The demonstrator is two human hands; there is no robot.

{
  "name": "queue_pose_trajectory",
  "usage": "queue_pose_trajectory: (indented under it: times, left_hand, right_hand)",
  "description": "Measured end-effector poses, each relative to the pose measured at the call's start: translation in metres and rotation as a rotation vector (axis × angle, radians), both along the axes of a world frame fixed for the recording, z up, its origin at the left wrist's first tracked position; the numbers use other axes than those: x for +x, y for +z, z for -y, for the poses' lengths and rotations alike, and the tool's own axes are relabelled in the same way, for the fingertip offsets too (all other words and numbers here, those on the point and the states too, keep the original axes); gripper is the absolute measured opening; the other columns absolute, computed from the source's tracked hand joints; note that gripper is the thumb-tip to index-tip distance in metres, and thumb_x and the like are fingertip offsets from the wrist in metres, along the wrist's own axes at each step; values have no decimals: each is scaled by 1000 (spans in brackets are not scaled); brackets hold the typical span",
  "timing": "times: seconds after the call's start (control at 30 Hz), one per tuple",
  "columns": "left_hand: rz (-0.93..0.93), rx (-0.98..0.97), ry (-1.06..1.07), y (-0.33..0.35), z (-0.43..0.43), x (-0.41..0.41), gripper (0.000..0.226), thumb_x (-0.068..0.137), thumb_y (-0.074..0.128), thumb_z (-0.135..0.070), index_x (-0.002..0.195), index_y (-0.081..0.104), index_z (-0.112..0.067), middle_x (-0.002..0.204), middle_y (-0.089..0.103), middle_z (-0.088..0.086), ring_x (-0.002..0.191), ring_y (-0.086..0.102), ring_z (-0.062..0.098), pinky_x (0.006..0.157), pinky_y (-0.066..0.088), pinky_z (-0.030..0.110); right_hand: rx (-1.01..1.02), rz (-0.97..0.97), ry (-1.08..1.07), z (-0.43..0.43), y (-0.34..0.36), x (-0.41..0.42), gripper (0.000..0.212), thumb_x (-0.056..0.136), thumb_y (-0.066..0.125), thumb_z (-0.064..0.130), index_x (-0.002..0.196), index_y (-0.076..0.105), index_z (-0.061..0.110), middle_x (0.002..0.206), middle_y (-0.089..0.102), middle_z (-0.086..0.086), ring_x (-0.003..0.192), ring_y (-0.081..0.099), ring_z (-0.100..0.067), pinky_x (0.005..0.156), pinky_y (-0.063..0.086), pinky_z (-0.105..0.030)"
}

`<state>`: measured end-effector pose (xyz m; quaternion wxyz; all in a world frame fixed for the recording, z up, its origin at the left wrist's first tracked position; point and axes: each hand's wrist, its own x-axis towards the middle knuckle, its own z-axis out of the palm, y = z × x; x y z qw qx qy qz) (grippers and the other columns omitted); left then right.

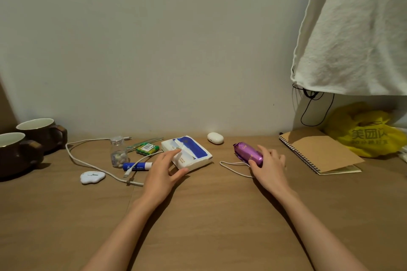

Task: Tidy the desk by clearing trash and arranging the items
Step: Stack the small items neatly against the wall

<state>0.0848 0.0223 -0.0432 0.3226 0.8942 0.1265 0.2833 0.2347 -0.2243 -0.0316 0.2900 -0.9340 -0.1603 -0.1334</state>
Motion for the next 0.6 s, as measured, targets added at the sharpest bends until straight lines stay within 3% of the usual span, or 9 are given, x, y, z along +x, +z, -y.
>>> queue_pose_trajectory:
  times: [0.07, 0.17, 0.3, 0.4, 0.5, 0.6]
  left_hand:
    - [11, -21, 11, 2, -4, -1, 60, 81, 69, -38, 135, 46, -29, 134, 48, -4, 101, 57, 20, 85, 53, 37]
    - [30, -27, 52, 6, -10, -1, 57, 83, 67, -38, 135, 48, -25, 127, 52, -1, 89, 57, 9, 74, 48, 22]
    - [10, 121, 169, 6, -18, -1, 49, 91, 58, -31, 137, 46, -19, 132, 51, 1, 123, 41, 19, 97, 40, 34]
    - [-31, 232, 229, 1, -22, 1, 49, 93, 52, -18, 140, 41, -11, 140, 46, 8, 133, 33, 22, 108, 32, 35]
    - [-218, 329, 254, -4, -21, 5, 55, 97, 39, -23, 148, 24, -9, 155, 26, 8, 145, 14, 22, 118, 9, 37]
    - [-375, 373, 267, -4, -22, 11, 60, 95, 24, -31, 150, 14, -8, 159, 12, 6, 147, 0, 20, 118, -5, 41]
  right_hand:
    - [0, 92, 48, -10, 9, -9, 52, 89, 58, 39, 138, 44, 25, 136, 44, -3, 123, 33, -25, 102, 36, -41]
    - [-19, 176, 206, -35, 22, -29, 49, 90, 57, 39, 136, 47, 27, 138, 44, 3, 124, 31, -18, 103, 37, -37]
    - [-92, 162, 420, -80, 28, -57, 47, 91, 51, 44, 136, 46, 30, 141, 41, 8, 124, 30, -17, 105, 30, -34]
    - [-178, 87, 473, -114, 23, -69, 57, 89, 50, 54, 140, 40, 31, 149, 32, 5, 129, 27, -23, 108, 28, -38]
    - [-280, 33, 434, -137, 15, -69, 65, 86, 47, 61, 143, 34, 32, 154, 25, 1, 131, 25, -32, 110, 26, -43]
    - [-298, 15, 387, -145, 8, -62, 61, 86, 46, 56, 141, 32, 34, 152, 26, 0, 127, 32, -36, 105, 29, -46]
